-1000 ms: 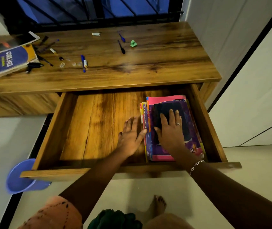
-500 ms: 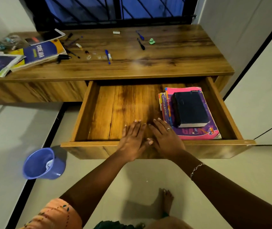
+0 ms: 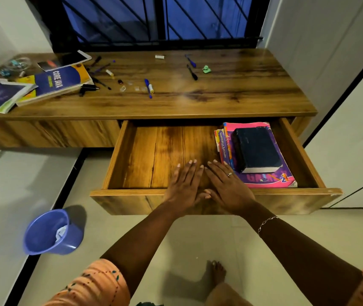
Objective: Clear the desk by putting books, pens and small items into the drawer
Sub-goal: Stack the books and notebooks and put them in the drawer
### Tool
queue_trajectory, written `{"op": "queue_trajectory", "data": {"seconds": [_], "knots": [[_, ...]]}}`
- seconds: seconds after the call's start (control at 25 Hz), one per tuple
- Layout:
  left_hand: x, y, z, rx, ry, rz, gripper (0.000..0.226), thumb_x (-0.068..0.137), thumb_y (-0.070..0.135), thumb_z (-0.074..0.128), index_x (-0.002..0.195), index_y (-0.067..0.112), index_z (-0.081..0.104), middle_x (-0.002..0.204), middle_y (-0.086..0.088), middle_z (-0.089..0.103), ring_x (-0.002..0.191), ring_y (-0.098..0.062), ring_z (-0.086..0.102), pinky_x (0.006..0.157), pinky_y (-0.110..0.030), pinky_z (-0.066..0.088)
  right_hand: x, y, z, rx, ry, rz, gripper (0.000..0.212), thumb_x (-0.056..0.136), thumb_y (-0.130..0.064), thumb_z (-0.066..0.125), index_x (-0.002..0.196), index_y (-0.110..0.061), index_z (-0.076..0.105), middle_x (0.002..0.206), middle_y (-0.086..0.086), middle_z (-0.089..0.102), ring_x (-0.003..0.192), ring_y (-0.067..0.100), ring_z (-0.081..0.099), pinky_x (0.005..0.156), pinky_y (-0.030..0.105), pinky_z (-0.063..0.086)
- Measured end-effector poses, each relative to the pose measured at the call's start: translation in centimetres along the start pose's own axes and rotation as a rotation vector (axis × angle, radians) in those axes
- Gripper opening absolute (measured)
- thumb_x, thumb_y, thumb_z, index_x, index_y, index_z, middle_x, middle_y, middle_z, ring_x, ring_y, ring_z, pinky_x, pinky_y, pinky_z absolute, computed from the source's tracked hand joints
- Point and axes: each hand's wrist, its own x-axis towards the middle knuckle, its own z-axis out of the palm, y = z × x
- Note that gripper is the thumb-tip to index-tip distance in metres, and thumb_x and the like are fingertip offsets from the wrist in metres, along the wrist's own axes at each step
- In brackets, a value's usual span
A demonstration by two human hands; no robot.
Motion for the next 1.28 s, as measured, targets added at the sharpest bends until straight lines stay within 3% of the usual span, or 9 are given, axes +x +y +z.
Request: {"op": "queue_trajectory", "data": {"seconds": [0.2, 0.32, 0.44, 0.52, 0.64, 0.76, 0.92, 1.12, 1.28], "knots": [[3.7, -1.7, -0.6, -0.012, 0.028, -0.003, 0.102, 0.057, 0.072, -0.035, 0.14, 0.013, -0.026, 0.148, -0.008, -0.032, 0.136, -0.022, -0.031, 0.108, -0.038, -0.022, 3.7, 2.2, 0.1, 0.0, 0.039, -0.012, 0.078, 0.091, -0.059, 0.0, 0.143, -0.009, 0.029, 0.148, 0.014, 0.034, 0.136, 0.022, 0.013, 0.108, 0.045, 0.007], [5.8, -2.6, -1.0, -0.024, 0.015, -0.01, 0.09, 0.065, 0.071, -0.025, 0.135, 0.014, -0.03, 0.142, -0.007, -0.038, 0.133, -0.022, -0.035, 0.108, -0.036, -0.023, 5.7, 3.5, 0.0, -0.063, 0.057, 0.005, 0.067, 0.097, -0.049, 0.005, 0.135, -0.008, 0.042, 0.136, 0.012, 0.052, 0.13, 0.023, 0.036, 0.103, 0.041, 0.022], [8.3, -3.7, -1.2, 0.016, 0.02, 0.016, 0.085, 0.072, 0.064, -0.016, 0.137, 0.012, -0.027, 0.148, -0.01, -0.031, 0.135, -0.024, -0.032, 0.108, -0.037, -0.023, 7.8, 4.8, -0.3, -0.036, 0.043, -0.008, 0.061, 0.098, -0.045, 0.004, 0.134, -0.011, 0.039, 0.132, 0.008, 0.056, 0.125, 0.022, 0.05, 0.115, 0.033, 0.018], [9.6, -4.5, -1.3, 0.017, 0.012, 0.021, 0.085, 0.074, 0.065, -0.01, 0.139, 0.01, -0.021, 0.152, -0.013, -0.023, 0.137, -0.027, -0.027, 0.11, -0.04, -0.02, 9.0, 5.4, -0.2, -0.045, 0.048, -0.041, 0.059, 0.098, -0.044, 0.004, 0.135, -0.009, 0.034, 0.135, 0.01, 0.053, 0.127, 0.022, 0.048, 0.117, 0.031, 0.004], [12.4, -5.8, -1.8, 0.054, 0.048, -0.012, 0.093, 0.082, 0.069, -0.006, 0.143, 0.0, 0.003, 0.154, -0.021, 0.005, 0.141, -0.032, -0.003, 0.114, -0.045, 0.004, 11.8, 7.2, 0.0, -0.093, 0.045, -0.071, 0.06, 0.098, -0.042, 0.003, 0.137, -0.005, 0.03, 0.14, 0.013, 0.048, 0.135, 0.024, 0.035, 0.113, 0.035, 0.002], [15.1, -6.9, -2.1, -0.024, 0.032, -0.014, 0.102, 0.072, 0.078, -0.005, 0.141, 0.004, -0.013, 0.151, -0.014, -0.02, 0.14, -0.028, -0.019, 0.119, -0.042, -0.002, 14.4, 8.7, 0.2, -0.145, 0.093, -0.115, 0.059, 0.094, -0.042, 0.021, 0.136, -0.002, 0.031, 0.142, 0.016, 0.043, 0.136, 0.027, 0.027, 0.113, 0.038, 0.005], [17.7, -8.2, -3.9, -0.211, 0.048, -0.106, 0.11, 0.078, 0.064, 0.051, 0.145, 0.009, -0.016, 0.148, -0.004, -0.03, 0.137, -0.019, -0.03, 0.114, -0.034, -0.016, 16.9, 9.9, 0.3, -0.131, 0.122, -0.141, 0.065, 0.088, -0.044, 0.028, 0.131, 0.002, 0.046, 0.137, 0.019, 0.049, 0.131, 0.03, 0.043, 0.114, 0.043, 0.016], [21.0, -9.3, -4.6, -0.099, 0.019, -0.183, 0.097, 0.08, 0.054, 0.058, 0.15, 0.016, 0.002, 0.159, -0.002, -0.004, 0.146, -0.019, -0.007, 0.118, -0.038, -0.007, 20.0, 12.2, 0.7, -0.181, 0.188, -0.109, 0.071, 0.086, -0.051, 0.029, 0.132, 0.002, 0.034, 0.136, 0.022, 0.049, 0.128, 0.034, 0.046, 0.114, 0.047, 0.016], [22.3, -9.0, -5.0, 0.028, 0.065, -0.244, 0.076, 0.085, 0.049, 0.053, 0.146, 0.022, 0.019, 0.152, -0.002, 0.019, 0.141, -0.021, 0.015, 0.115, -0.039, 0.011, 22.2, 13.2, 1.1, -0.198, 0.304, -0.127, 0.061, 0.08, -0.051, 0.039, 0.122, -0.007, 0.042, 0.118, 0.014, 0.063, 0.109, 0.031, 0.06, 0.091, 0.042, 0.049]]}}
